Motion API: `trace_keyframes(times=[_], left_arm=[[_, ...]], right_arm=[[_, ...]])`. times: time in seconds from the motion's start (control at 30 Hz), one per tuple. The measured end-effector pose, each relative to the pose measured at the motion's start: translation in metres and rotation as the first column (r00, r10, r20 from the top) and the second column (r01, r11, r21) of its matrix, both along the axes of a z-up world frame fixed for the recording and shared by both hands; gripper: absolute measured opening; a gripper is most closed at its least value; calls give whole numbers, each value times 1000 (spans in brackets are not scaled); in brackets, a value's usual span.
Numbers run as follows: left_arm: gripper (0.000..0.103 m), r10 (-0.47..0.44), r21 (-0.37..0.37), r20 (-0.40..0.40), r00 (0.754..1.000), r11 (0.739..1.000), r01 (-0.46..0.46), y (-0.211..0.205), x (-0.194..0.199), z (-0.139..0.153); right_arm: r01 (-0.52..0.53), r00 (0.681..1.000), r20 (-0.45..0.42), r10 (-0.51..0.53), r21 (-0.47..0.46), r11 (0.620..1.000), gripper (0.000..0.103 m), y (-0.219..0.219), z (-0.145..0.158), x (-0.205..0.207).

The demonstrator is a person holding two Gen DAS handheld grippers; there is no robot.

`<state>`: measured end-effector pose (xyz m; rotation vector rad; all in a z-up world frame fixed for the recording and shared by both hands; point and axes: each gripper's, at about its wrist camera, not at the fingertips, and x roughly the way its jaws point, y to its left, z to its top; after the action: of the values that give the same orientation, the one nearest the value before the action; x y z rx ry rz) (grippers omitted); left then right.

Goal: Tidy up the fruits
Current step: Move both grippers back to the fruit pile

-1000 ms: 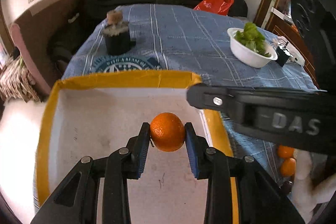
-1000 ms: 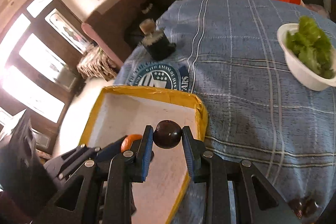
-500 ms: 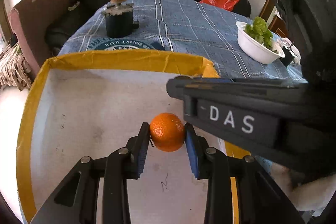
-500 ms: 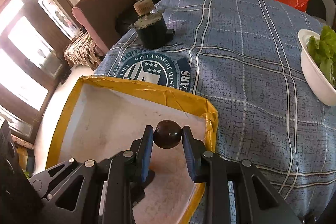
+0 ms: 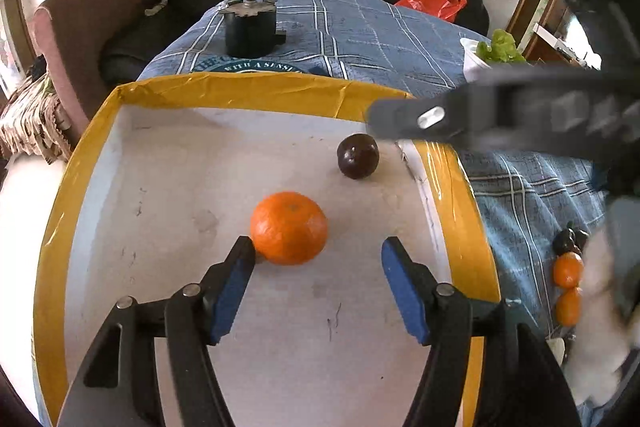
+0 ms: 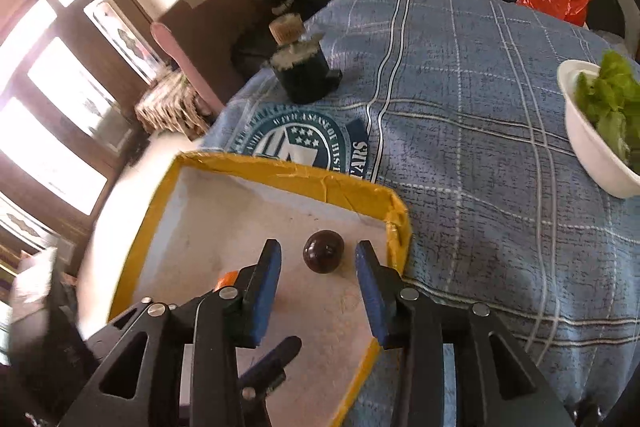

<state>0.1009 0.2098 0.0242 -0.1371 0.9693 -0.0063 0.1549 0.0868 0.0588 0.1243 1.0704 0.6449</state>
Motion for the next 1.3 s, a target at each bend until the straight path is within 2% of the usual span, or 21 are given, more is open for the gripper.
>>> trace_keyframes(times=[0.23, 0.33, 0.4, 0.47, 0.6, 0.73, 0.77, 0.83, 0.93, 1.07, 1.1, 1.13, 1.2, 1.23, 1.27, 1.3], left_arm=[[65, 21, -22, 6, 1000, 1000, -20, 4, -15, 2], [65, 39, 3, 51, 998, 999, -39, 3, -23, 17], [65, 15, 29, 120, 993, 999, -19, -4, -37, 38], [65, -18, 57, 163, 987, 998, 9, -14, -50, 51], [66, -144, 100, 247, 958, 987, 122, -47, -84, 72], [87, -203, 102, 309, 929, 978, 180, -74, -114, 77], [89, -208, 106, 316, 926, 977, 184, -80, -119, 77], [89, -223, 111, 318, 921, 974, 198, -92, -129, 75], [89, -248, 71, 321, 914, 969, 238, -107, -142, 70], [89, -276, 65, 208, 938, 961, 269, -128, -141, 55], [88, -291, 70, 190, 938, 957, 282, -134, -140, 49], [83, -296, 83, 177, 939, 955, 285, -139, -140, 46], [61, -291, 135, 149, 945, 953, 272, -148, -136, 39], [45, -291, 141, 130, 948, 952, 273, -151, -133, 35], [40, -286, 137, 113, 952, 953, 270, -152, -129, 31], [40, -281, 130, 97, 955, 955, 268, -153, -124, 27]], right_arm=[[-22, 999, 32, 20, 81, 996, 43, -44, 31, -34], [-40, 997, 70, 32, 125, 991, 43, -72, 44, -59], [-41, 994, 105, 26, 145, 989, 43, -94, 51, -77], [-33, 992, 129, 6, 211, 977, 43, -125, 55, -94], [20, 988, 140, -62, 282, 959, 43, -178, 52, -119], [110, 979, 133, -156, 297, 948, 43, -228, 40, -134], [126, 977, 127, -171, 298, 946, 43, -240, 36, -136], [162, 968, 134, -210, 299, 940, 43, -260, 30, -137], [235, 953, 110, -282, 321, 917, 44, -290, 12, -133], [274, 952, 39, -304, 340, 900, 44, -308, -8, -124], [277, 952, 26, -304, 342, 898, 44, -310, -10, -122], [272, 955, 16, -296, 348, 897, 44, -310, -12, -121], [267, 957, 12, -289, 351, 898, 44, -310, -14, -121], [265, 958, 12, -287, 348, 899, 44, -310, -15, -122], [261, 959, 12, -282, 346, 901, 44, -311, -15, -124], [255, 961, 14, -276, 346, 903, 44, -310, -14, -125]])
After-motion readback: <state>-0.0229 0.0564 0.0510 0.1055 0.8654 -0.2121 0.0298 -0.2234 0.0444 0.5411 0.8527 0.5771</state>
